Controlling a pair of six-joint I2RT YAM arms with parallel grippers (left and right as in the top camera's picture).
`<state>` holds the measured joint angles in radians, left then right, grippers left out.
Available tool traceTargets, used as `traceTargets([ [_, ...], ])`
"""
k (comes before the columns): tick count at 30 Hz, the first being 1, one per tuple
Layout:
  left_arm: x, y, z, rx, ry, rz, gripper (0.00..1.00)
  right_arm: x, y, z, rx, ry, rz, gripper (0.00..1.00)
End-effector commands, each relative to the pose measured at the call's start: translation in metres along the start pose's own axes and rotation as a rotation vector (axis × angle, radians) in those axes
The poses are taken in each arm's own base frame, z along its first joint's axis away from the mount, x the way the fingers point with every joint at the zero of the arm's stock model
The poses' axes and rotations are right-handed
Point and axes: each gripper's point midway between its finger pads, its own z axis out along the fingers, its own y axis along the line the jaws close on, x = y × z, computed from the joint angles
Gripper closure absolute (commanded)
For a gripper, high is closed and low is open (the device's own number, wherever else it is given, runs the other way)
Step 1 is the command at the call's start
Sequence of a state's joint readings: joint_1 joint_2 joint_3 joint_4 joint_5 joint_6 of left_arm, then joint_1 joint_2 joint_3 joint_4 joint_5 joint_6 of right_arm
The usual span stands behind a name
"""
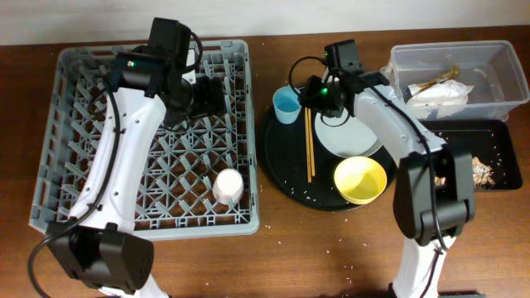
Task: Sort waste into correct bins and load items into the dishwasher rack
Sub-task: 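Grasp the blue cup with the right gripper and hand it to the left gripper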
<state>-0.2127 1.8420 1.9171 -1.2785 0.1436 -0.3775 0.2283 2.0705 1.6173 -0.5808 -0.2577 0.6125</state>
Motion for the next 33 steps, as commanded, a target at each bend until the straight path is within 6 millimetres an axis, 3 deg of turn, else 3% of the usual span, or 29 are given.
traceTargets([
  [1, -0.003, -0.002, -0.006, 0.018, -0.014, -0.002, 0.16, 0.010, -0.010, 0.021, 0.029, 0.040, 0.029, 0.74],
  [4, -0.005, -0.002, -0.006, 0.020, -0.020, -0.001, 0.16, 0.015, -0.013, 0.021, 0.042, 0.058, 0.033, 0.86],
  [5, -0.005, -0.002, -0.006, 0.020, -0.020, -0.001, 0.16, 0.017, -0.015, 0.021, 0.049, 0.067, 0.036, 0.94],
  [8, -0.004, -0.003, -0.006, 0.021, -0.019, -0.001, 0.16, 0.025, -0.016, 0.020, 0.048, 0.101, 0.020, 0.96],
  [9, -0.002, -0.008, -0.006, 0.052, -0.006, 0.000, 0.16, 0.029, -0.001, 0.008, -0.064, 0.154, -0.021, 0.96],
  [10, 0.001, -0.017, -0.007, 0.106, 0.013, 0.011, 0.16, 0.027, 0.012, -0.013, -0.179, 0.184, -0.046, 0.96],
  [11, 0.006, -0.032, -0.009, 0.195, 0.036, 0.061, 0.13, 0.023, 0.032, -0.056, -0.385, 0.216, -0.097, 0.96],
  [12, 0.012, -0.058, -0.017, 0.351, 0.059, 0.158, 0.03, 0.018, 0.048, -0.112, -0.589, 0.219, -0.155, 0.96],
  [14, 0.016, -0.082, -0.028, 0.513, 0.062, 0.249, 0.01, 0.014, 0.057, -0.172, -0.772, 0.175, -0.228, 0.96],
  [16, 0.023, -0.120, -0.054, 0.802, 0.034, 0.411, 0.01, 0.011, 0.066, -0.231, -1.011, 0.123, -0.314, 0.96],
  [17, 0.030, -0.136, -0.074, 0.960, 0.012, 0.503, 0.01, 0.011, 0.066, -0.237, -1.051, 0.127, -0.313, 0.96],
  [19, 0.040, -0.148, -0.098, 1.151, -0.020, 0.611, 0.01, 0.015, 0.071, -0.247, -1.113, 0.137, -0.330, 0.96],
  [23, 0.044, -0.157, -0.121, 1.319, -0.044, 0.651, 0.01, 0.025, 0.083, -0.246, -1.139, 0.166, -0.356, 0.96],
  [26, 0.045, -0.156, -0.108, 1.240, -0.033, 0.648, 0.01, 0.047, 0.115, -0.232, -1.132, 0.218, -0.437, 0.96],
  [29, 0.053, -0.161, -0.091, 1.145, -0.008, 0.671, 0.01, 0.051, 0.140, -0.228, -1.132, 0.238, -0.460, 0.96],
  [31, 0.056, -0.165, -0.091, 1.149, -0.002, 0.680, 0.02, 0.055, 0.148, -0.215, -1.075, 0.233, -0.455, 0.96],
  [33, 0.056, -0.165, -0.092, 1.157, 0.000, 0.679, 0.17, 0.056, 0.153, -0.201, -0.997, 0.217, -0.435, 0.96],
])
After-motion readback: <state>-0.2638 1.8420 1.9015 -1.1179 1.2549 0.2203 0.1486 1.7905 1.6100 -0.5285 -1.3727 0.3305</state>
